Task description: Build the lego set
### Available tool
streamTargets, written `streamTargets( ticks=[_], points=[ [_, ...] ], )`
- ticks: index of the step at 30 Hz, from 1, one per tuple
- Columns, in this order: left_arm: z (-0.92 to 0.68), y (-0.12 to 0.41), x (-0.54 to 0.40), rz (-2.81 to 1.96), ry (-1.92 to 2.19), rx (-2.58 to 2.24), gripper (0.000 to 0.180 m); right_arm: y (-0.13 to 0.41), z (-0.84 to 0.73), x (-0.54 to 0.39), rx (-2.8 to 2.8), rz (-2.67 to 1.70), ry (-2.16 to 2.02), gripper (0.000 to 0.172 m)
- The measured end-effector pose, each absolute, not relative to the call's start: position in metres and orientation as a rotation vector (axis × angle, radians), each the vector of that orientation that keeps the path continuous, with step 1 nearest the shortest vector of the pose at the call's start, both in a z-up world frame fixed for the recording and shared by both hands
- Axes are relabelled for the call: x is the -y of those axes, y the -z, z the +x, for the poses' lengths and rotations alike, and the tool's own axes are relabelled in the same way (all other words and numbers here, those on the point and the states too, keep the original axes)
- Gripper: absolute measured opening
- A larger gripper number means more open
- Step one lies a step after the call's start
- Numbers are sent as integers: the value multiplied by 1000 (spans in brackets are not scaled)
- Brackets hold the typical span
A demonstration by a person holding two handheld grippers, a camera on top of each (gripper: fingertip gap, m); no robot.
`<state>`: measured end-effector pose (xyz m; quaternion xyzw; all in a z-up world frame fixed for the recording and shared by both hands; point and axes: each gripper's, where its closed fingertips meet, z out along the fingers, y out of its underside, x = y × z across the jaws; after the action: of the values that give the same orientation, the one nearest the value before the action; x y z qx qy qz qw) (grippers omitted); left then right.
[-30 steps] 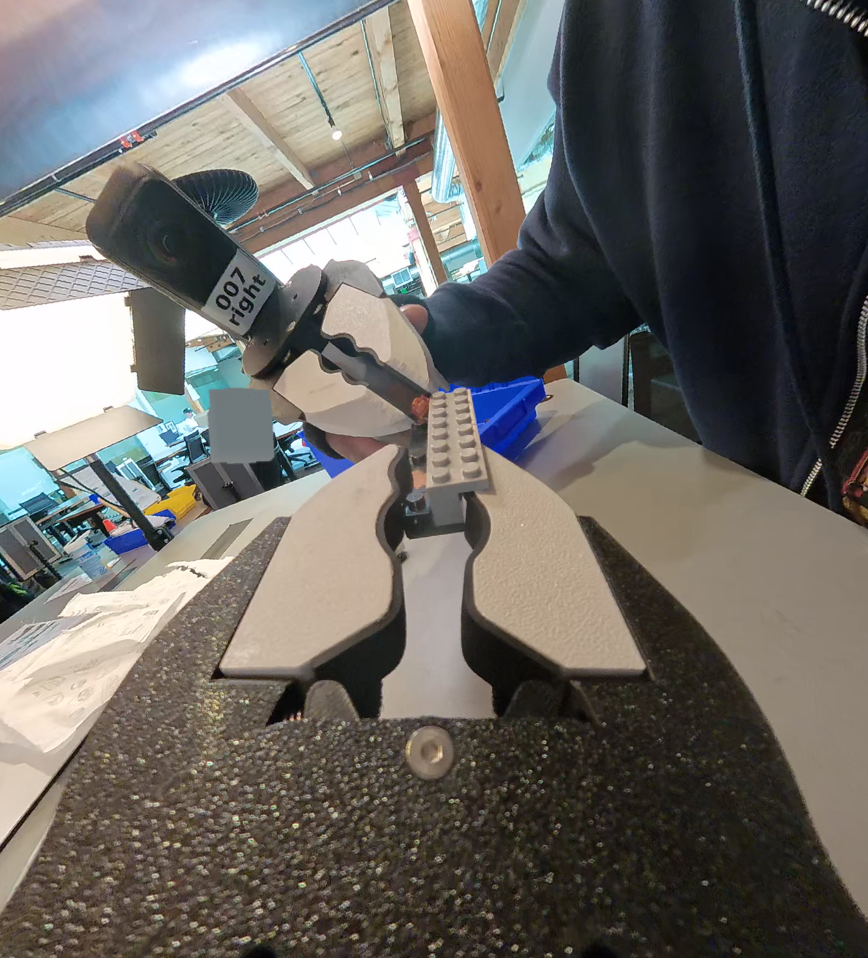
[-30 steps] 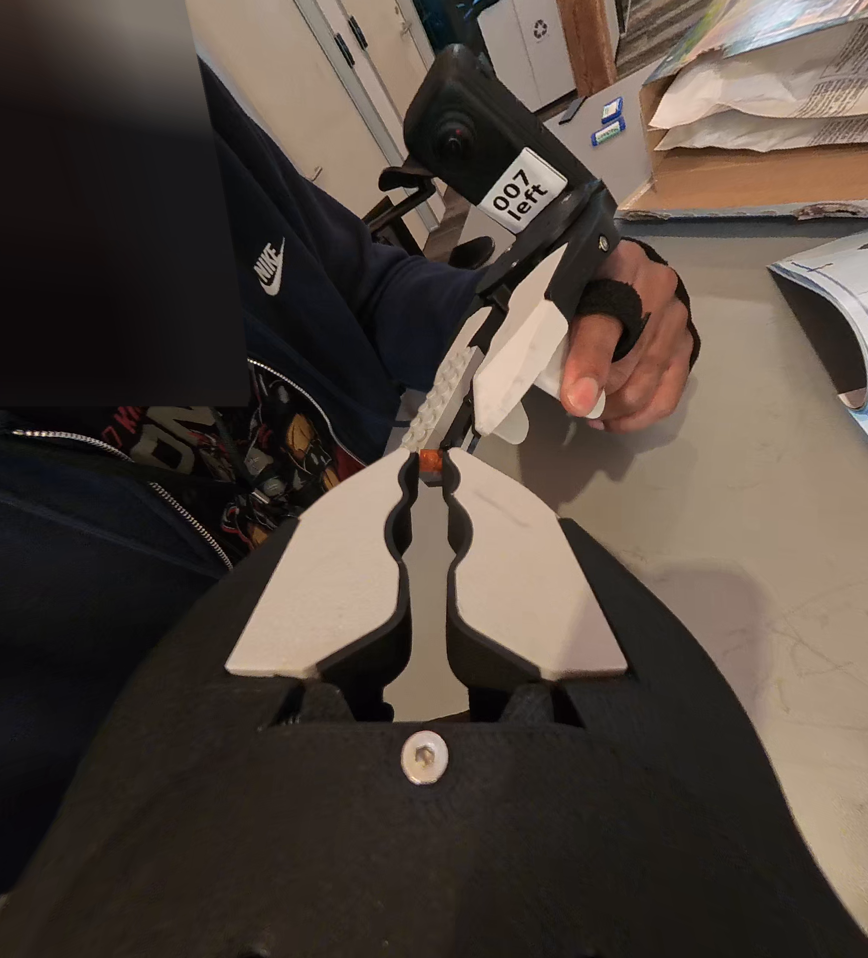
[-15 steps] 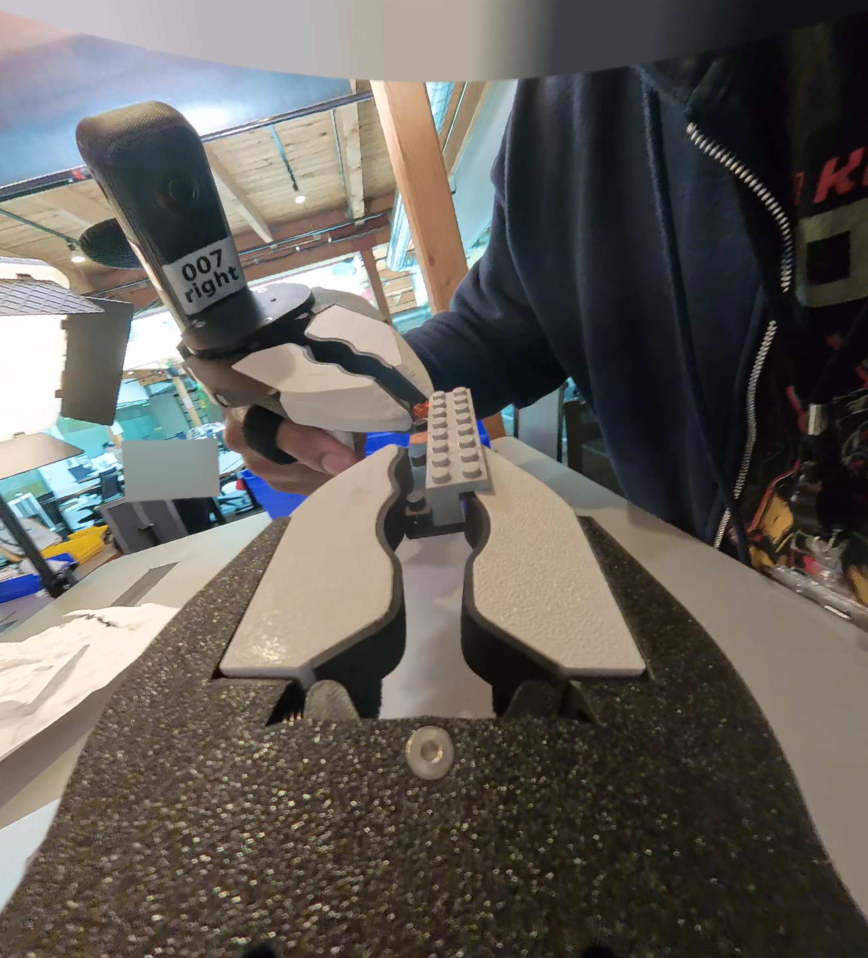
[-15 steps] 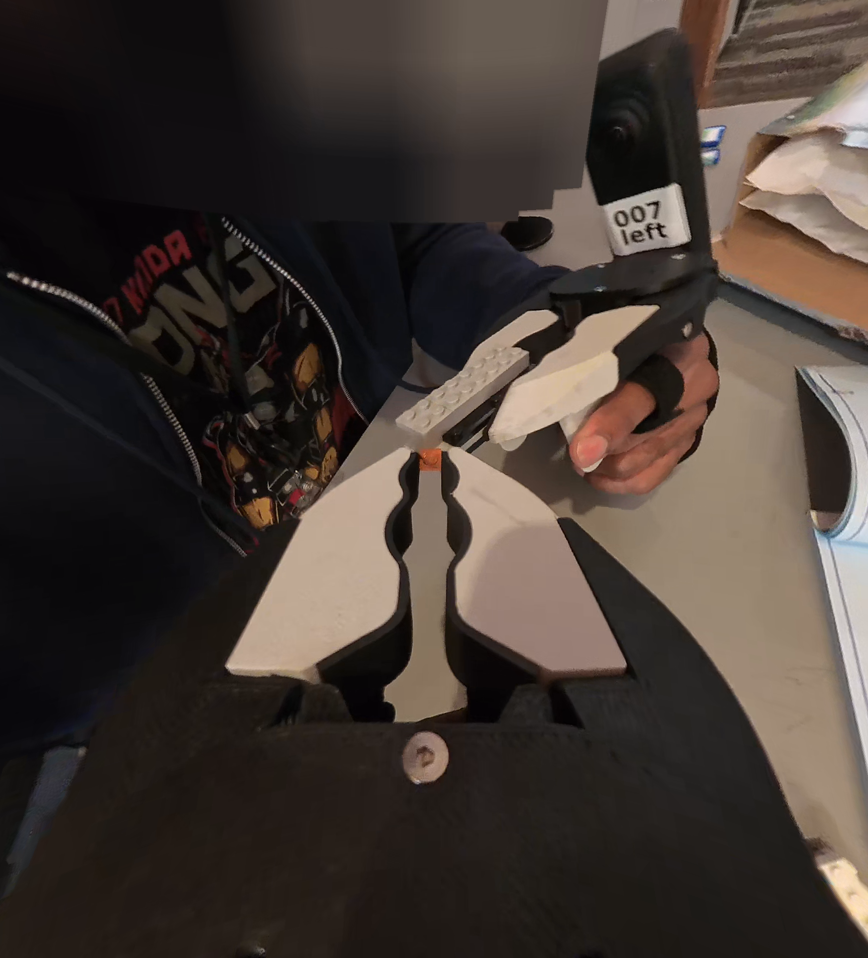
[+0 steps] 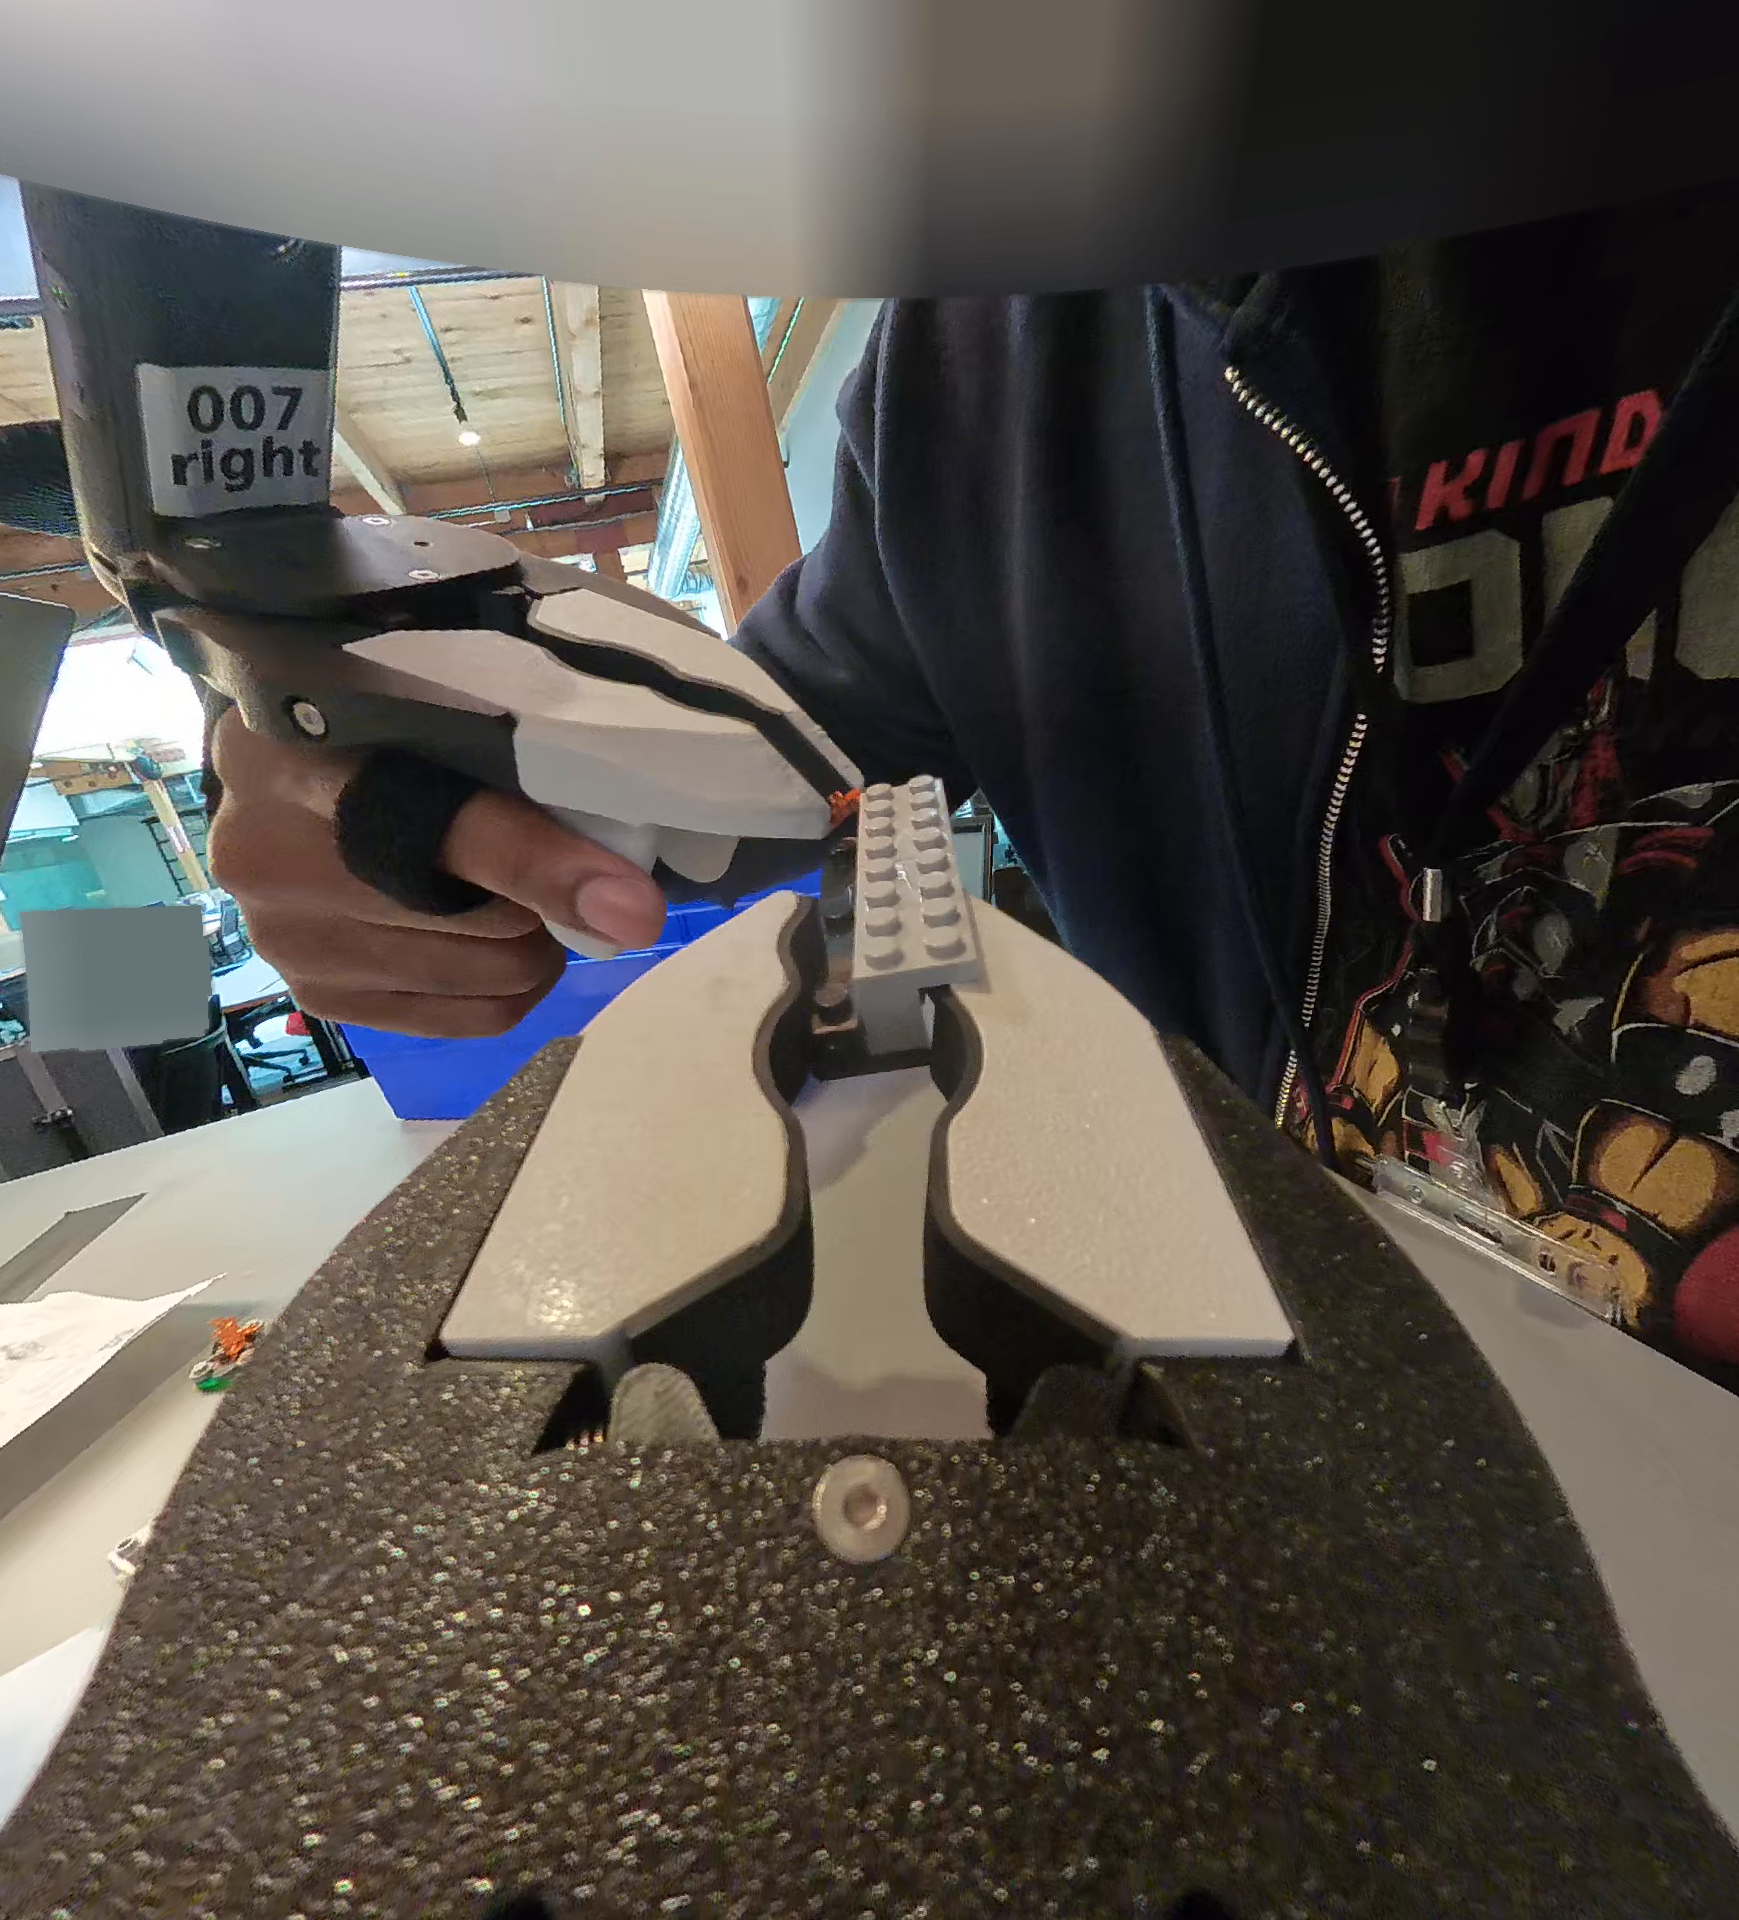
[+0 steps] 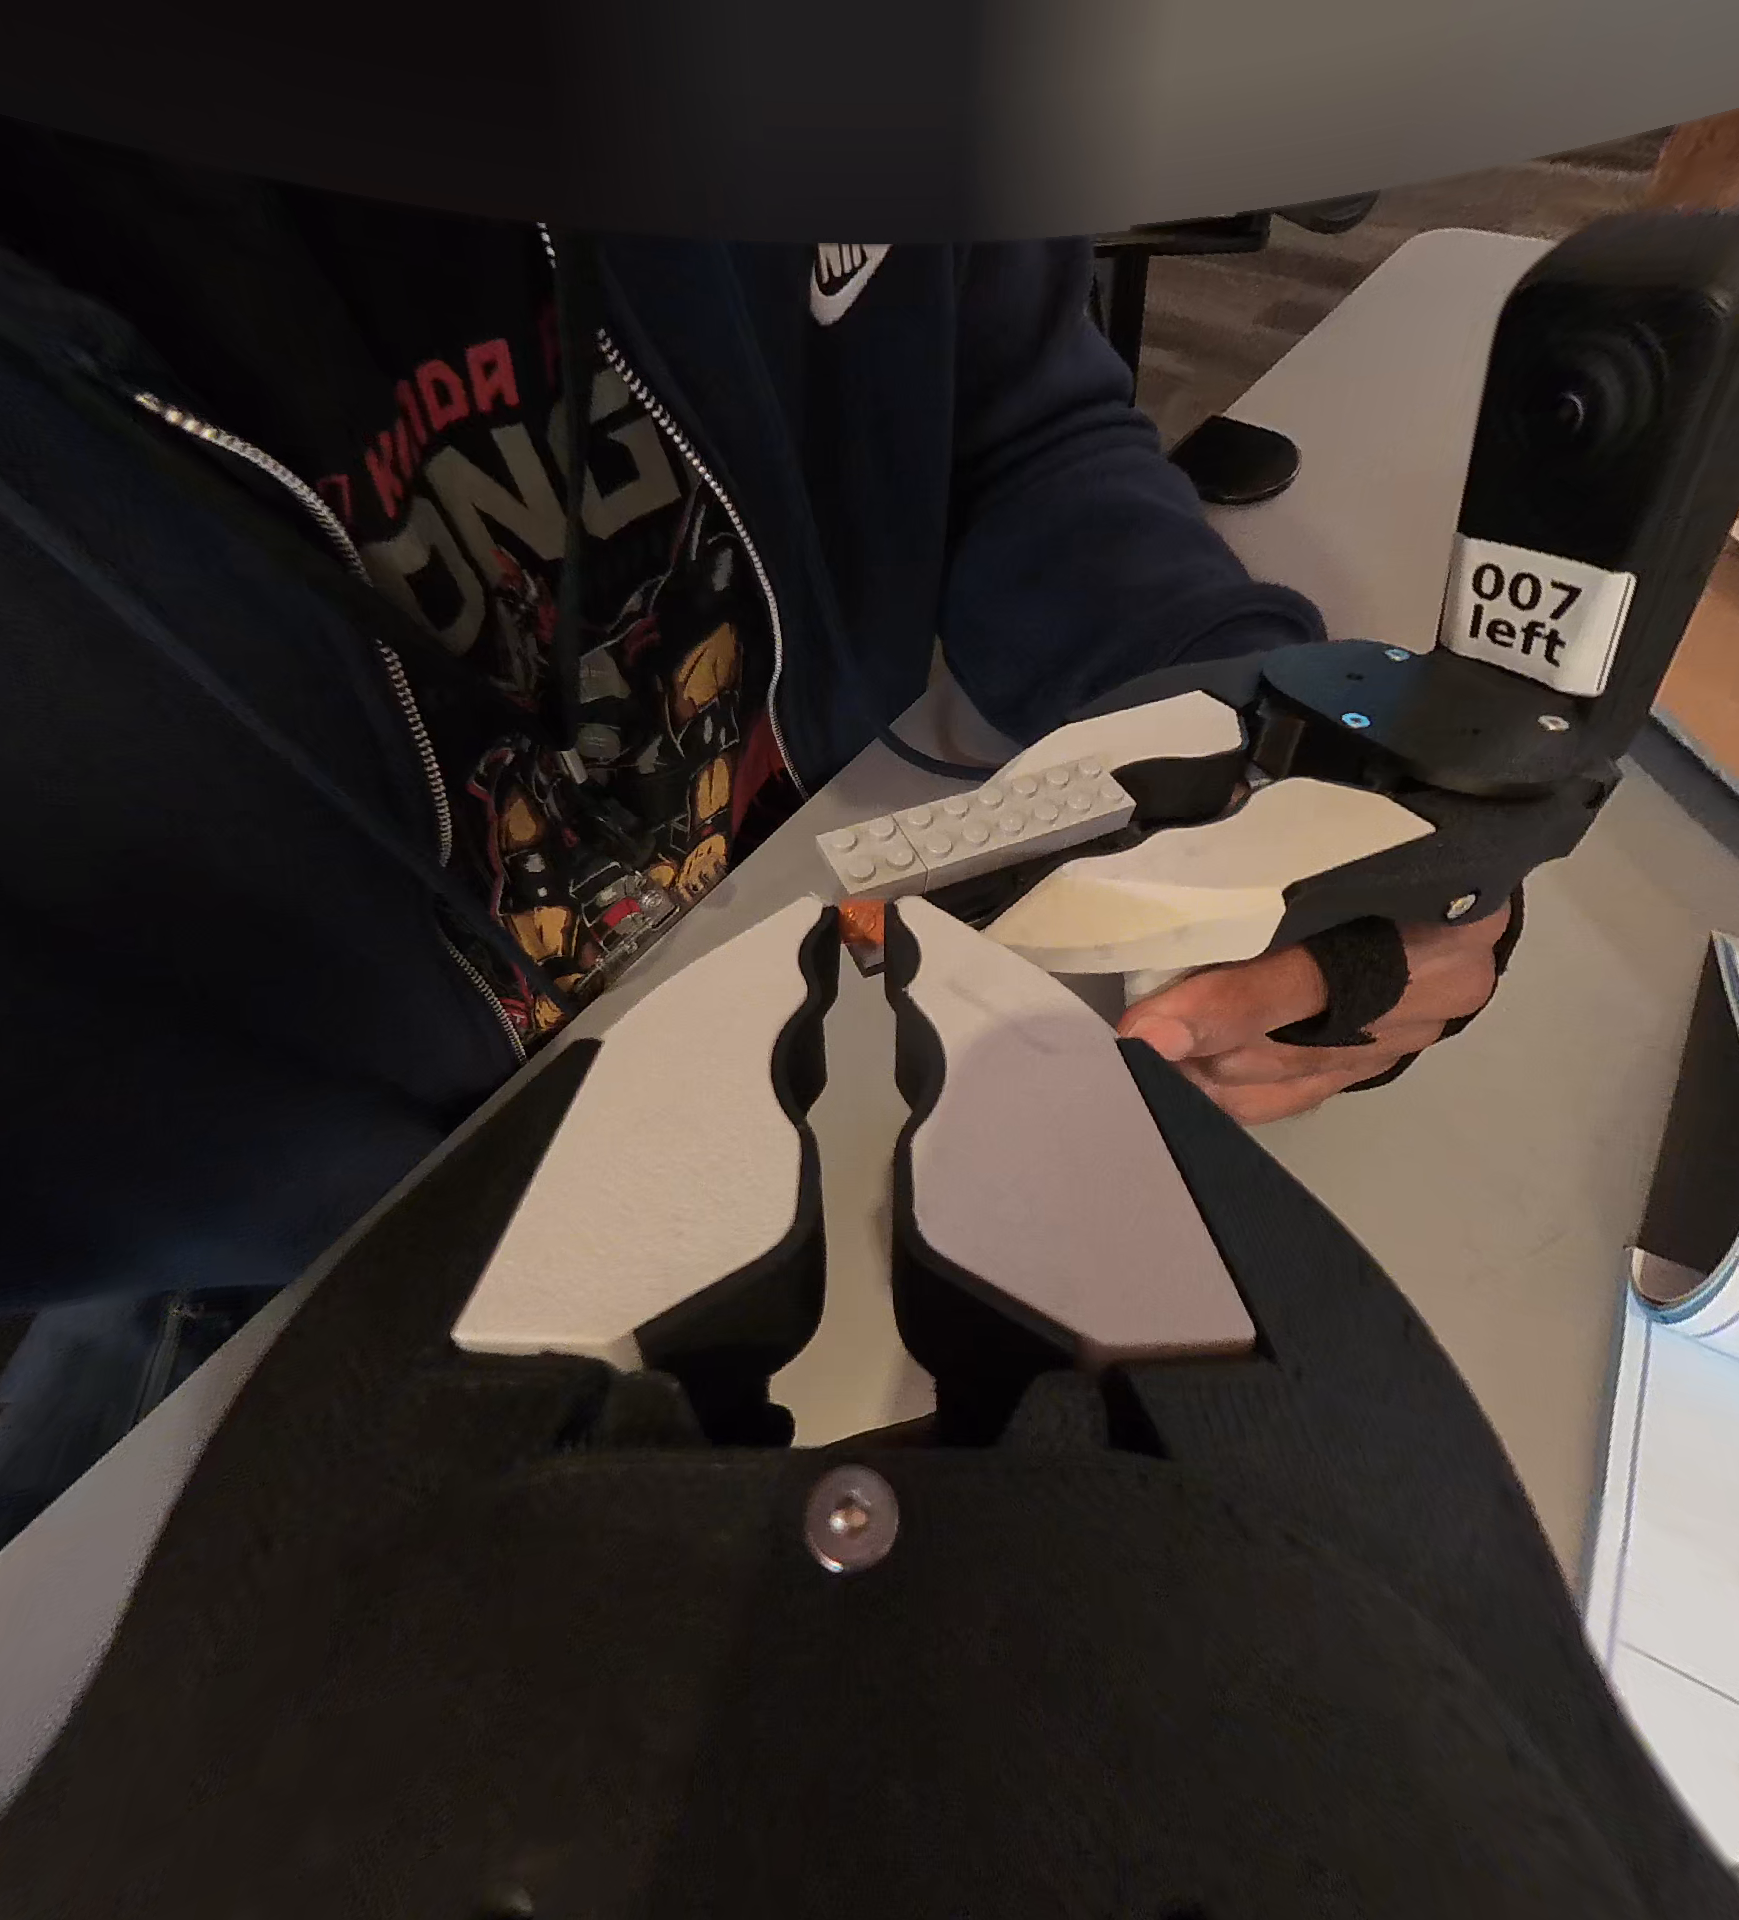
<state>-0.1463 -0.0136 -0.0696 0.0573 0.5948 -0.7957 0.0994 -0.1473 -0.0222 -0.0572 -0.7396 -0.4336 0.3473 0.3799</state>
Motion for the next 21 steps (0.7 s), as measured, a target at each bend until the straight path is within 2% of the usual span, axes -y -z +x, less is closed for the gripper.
streamTargets(
  ticks=[21],
  points=[
    [-160,64,16,240,2472,-1745,19,53,-163,26,1226,-1829,-970,8]
  ],
)
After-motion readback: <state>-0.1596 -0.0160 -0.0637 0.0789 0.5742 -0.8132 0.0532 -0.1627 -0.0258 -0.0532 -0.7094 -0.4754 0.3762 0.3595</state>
